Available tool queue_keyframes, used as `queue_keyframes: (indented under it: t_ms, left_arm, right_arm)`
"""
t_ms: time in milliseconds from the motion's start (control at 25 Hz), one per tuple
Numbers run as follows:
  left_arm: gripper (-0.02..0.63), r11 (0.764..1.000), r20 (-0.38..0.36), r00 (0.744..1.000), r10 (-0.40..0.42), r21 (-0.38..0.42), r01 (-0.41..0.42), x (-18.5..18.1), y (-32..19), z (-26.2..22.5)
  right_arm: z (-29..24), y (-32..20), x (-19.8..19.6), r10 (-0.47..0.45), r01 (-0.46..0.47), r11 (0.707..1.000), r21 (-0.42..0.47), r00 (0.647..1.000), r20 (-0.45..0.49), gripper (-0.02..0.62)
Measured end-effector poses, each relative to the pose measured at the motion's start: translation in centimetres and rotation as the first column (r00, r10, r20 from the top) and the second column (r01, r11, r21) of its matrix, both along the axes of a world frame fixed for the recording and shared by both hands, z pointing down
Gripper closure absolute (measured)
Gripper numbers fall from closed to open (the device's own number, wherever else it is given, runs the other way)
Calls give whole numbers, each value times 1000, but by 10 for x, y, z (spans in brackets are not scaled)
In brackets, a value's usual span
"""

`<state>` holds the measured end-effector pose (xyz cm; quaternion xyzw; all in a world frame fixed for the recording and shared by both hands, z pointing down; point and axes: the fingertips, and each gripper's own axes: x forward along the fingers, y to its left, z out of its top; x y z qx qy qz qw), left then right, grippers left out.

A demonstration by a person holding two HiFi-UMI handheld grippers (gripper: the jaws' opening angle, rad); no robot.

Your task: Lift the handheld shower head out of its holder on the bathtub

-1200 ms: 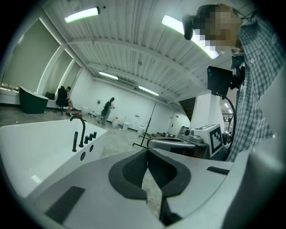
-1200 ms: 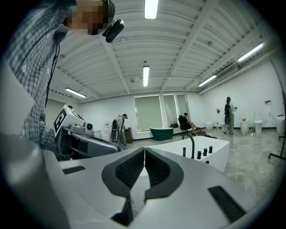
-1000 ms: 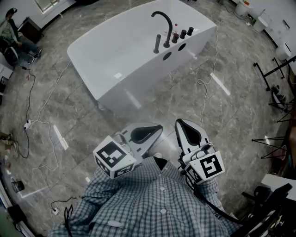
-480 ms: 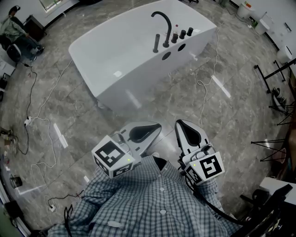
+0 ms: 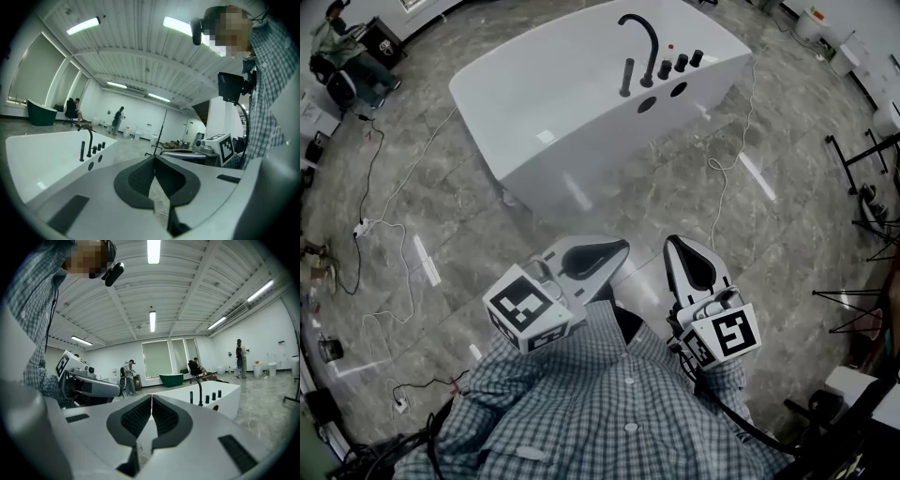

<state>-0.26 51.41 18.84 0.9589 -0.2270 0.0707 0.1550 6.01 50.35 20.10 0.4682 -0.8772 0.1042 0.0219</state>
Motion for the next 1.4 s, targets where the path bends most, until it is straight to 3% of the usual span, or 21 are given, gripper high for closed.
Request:
queue_keyframes:
  t_ms: [440, 800, 1120, 1400]
  left_arm:
    - [597, 1000, -4, 1000, -14, -10, 14, 6, -52, 15]
    - [597, 999, -7, 1000, 29, -35, -29, 13, -150, 21]
    - [597, 996, 20, 996, 82, -40, -81, -2, -251, 21]
    - [597, 996, 15, 997, 81, -45, -80, -15, -316, 27]
  right_arm:
    - [12, -48, 13, 17, -17, 1000, -13, 999, -29, 577]
    - [15, -149, 13, 38, -40, 999, -30, 998, -54, 577]
    - [9, -251, 0, 71, -73, 997, -34, 995, -65, 577]
    - [13, -316, -9, 84, -87, 995, -42, 994, -72, 577]
